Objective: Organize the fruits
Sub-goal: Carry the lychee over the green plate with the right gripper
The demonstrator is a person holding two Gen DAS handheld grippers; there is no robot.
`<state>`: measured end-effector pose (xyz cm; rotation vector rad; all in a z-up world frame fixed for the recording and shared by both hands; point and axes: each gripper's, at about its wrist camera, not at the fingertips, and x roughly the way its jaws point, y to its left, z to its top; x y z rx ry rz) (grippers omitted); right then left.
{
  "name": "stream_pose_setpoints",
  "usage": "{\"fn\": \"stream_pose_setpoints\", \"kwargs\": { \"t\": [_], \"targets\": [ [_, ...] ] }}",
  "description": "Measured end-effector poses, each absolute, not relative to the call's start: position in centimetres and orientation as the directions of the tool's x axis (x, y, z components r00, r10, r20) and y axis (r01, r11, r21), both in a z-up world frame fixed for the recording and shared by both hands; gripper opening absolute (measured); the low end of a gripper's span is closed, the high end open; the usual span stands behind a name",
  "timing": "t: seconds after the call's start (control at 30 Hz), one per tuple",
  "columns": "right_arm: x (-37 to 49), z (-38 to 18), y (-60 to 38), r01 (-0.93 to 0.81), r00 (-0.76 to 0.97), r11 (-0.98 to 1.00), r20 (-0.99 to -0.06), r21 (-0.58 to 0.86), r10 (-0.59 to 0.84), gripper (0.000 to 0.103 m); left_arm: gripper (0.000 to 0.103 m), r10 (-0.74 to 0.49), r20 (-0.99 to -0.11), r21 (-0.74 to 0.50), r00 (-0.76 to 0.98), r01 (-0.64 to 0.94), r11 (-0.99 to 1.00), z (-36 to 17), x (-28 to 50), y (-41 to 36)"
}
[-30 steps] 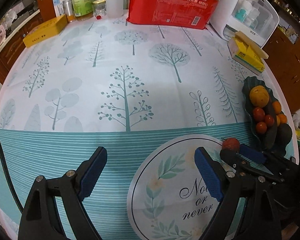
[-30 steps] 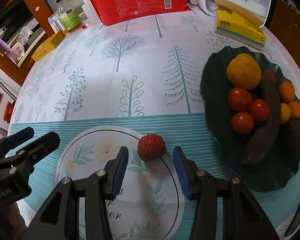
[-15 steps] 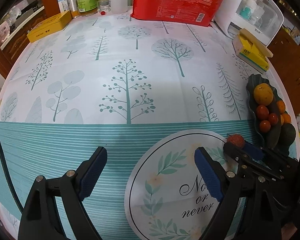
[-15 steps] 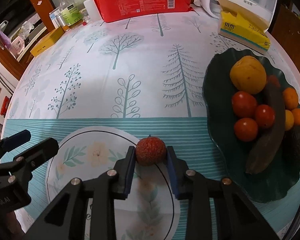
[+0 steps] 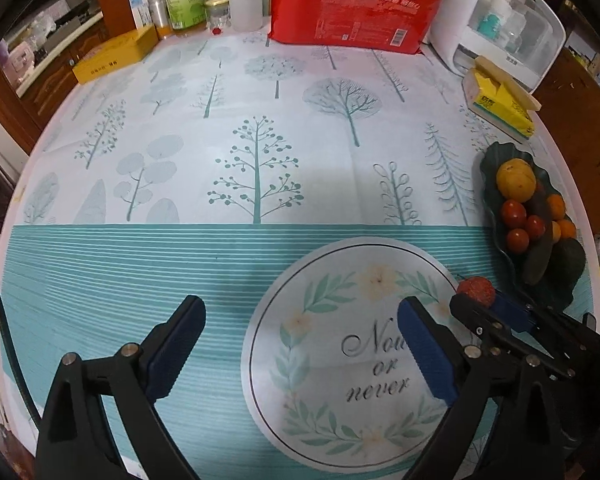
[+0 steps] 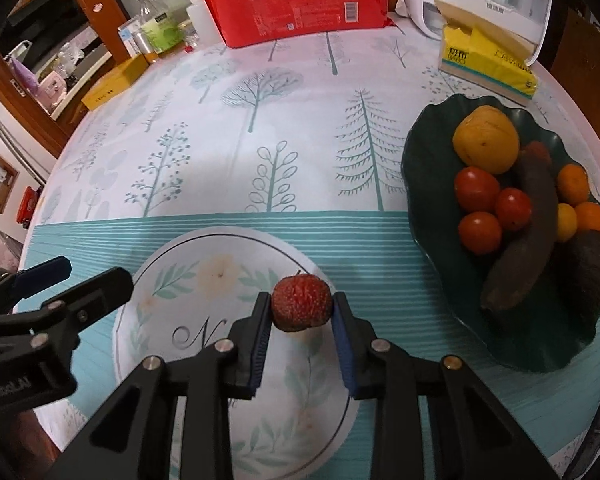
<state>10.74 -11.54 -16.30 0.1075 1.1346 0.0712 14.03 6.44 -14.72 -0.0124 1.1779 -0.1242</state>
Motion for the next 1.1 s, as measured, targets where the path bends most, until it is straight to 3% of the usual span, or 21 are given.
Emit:
{"fn": "stream_pose_setpoints", "kwargs": {
  "t": [0.27, 0.6, 0.87, 1.1],
  "targets": [
    [8.0, -13.2, -14.0, -0.011, 0.437, 0.987, -0.887, 0.16, 0.148, 0.03, 0.099, -0.099, -0.911, -0.058, 0.399, 0.113, 0.992, -12.2, 11.7, 3.0],
    [6.1, -7.2, -22.7, 0.034, 0.503, 0.991, -0.859, 0.132, 0.097, 0.03, 0.099, -0.157, -0.881, -0.072, 0.446, 0.201, 0.977, -8.0, 11.4, -6.1],
    [8.8, -2.5, -29.5, 0.071, 0.592, 0.995, -0.806, 0.075, 0.018, 0.03, 0.1, -0.183, -0.831, -0.08, 0.526, 0.212, 0.974, -4.4, 14.2, -11.8],
    [11.9, -2.2, -32.6, 0.075, 0.612, 0.995, -0.791, 0.066, 0.007, 0.031, 0.102, -0.183, -0.8, -0.084, 0.571, 0.195, 0.977, -4.0, 17.4, -14.7]
  ]
}}
